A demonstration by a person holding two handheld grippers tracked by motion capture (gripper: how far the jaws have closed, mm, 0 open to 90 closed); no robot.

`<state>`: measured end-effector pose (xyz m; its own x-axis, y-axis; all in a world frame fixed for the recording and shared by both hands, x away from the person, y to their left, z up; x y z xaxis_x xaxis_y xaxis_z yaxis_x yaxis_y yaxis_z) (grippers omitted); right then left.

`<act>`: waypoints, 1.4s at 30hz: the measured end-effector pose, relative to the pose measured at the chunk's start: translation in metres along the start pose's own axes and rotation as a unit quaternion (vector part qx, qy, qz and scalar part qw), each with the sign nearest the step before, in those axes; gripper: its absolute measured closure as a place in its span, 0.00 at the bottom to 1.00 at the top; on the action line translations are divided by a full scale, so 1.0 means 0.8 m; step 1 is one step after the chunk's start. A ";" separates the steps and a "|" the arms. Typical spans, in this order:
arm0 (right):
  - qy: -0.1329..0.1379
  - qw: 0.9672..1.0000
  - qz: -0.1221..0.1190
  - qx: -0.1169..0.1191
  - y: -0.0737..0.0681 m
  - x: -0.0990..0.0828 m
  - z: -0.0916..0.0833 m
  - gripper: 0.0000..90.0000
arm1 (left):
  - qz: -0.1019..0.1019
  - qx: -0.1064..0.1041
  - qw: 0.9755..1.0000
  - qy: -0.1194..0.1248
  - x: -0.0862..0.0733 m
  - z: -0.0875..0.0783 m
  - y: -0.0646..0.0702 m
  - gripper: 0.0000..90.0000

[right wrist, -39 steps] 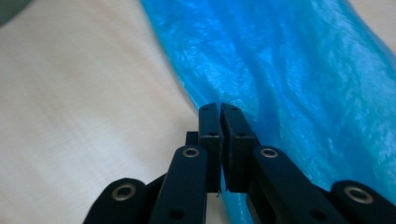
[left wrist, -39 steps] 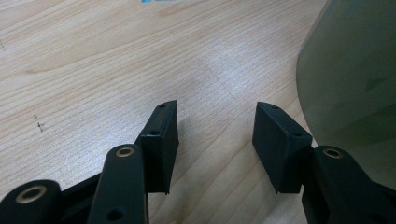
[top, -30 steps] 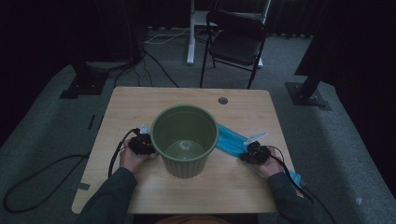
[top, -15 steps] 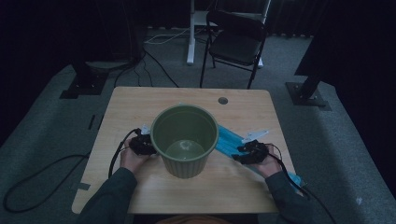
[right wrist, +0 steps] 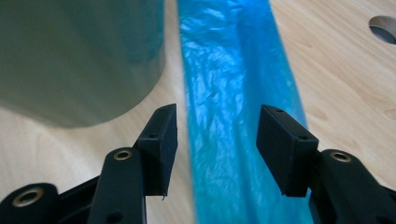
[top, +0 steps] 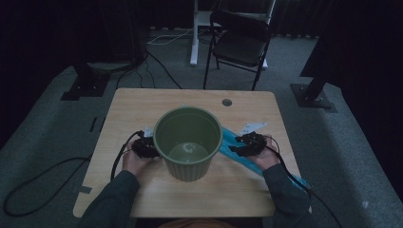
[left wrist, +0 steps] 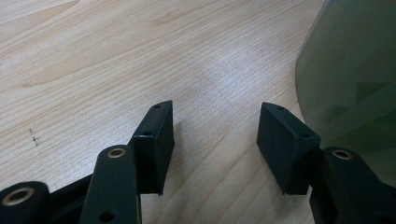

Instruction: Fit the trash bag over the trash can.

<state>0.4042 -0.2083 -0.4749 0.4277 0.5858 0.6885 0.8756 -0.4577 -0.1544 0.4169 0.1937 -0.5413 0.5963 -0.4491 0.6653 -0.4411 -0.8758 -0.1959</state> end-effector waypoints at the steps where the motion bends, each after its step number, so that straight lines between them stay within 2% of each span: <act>1: 0.001 1.000 0.001 -0.002 0.003 0.002 0.002 0.53 | 0.000 0.000 1.000 0.001 0.000 0.000 0.000 0.51; 3: 0.005 1.000 0.006 -0.003 0.010 0.006 0.005 0.53 | 0.000 0.000 1.000 0.002 0.000 0.000 0.000 0.51; 8: -0.007 1.000 0.009 -0.019 0.023 0.011 0.016 0.51 | -0.001 0.001 1.000 0.005 0.000 0.002 0.000 0.50; 10: -0.011 0.999 0.022 -0.024 0.032 0.009 0.027 0.50 | -0.001 0.001 1.000 0.005 0.000 0.002 0.000 0.50; 14: -0.029 0.999 0.024 -0.040 0.043 0.009 0.041 0.47 | -0.001 0.001 1.000 0.004 0.000 0.002 0.000 0.50; 16: -0.027 0.998 0.029 -0.048 0.051 0.008 0.045 0.47 | -0.001 0.002 1.000 0.003 0.001 0.002 0.000 0.50; 19: -0.025 0.998 0.046 -0.042 0.065 0.009 0.051 0.46 | -0.001 0.002 1.000 0.003 0.001 0.002 0.000 0.50; 26: -0.039 0.996 0.070 -0.032 0.089 0.010 0.069 0.47 | 0.000 0.001 1.000 0.001 0.001 0.002 0.000 0.50; 33: -0.055 0.995 0.073 -0.026 0.094 0.007 0.080 0.49 | 0.002 0.001 1.000 -0.001 0.002 0.002 0.000 0.50; 38: -0.056 0.996 0.068 -0.023 0.093 0.008 0.084 0.50 | 0.001 0.001 1.000 -0.001 0.002 0.002 0.000 0.49; 42: -0.075 0.995 0.054 -0.028 0.090 0.010 0.091 0.57 | 0.001 0.001 1.000 -0.001 0.002 0.002 0.000 0.49</act>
<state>0.4870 -0.1877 -0.5317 0.5510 0.6219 0.5565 0.8105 -0.5577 -0.1792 0.4185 0.1926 -0.5413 0.5967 -0.4517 0.6632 -0.4406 -0.8752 -0.1997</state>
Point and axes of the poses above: each handheld gripper's, and its own axes: z roughly forward along the jaws, x roughly out of its top, y roughly to its right, the point moved 1 cm from there along z, roughly forward along the jaws, and after that the axes turned 15 degrees about x, right-handed, at the moved point
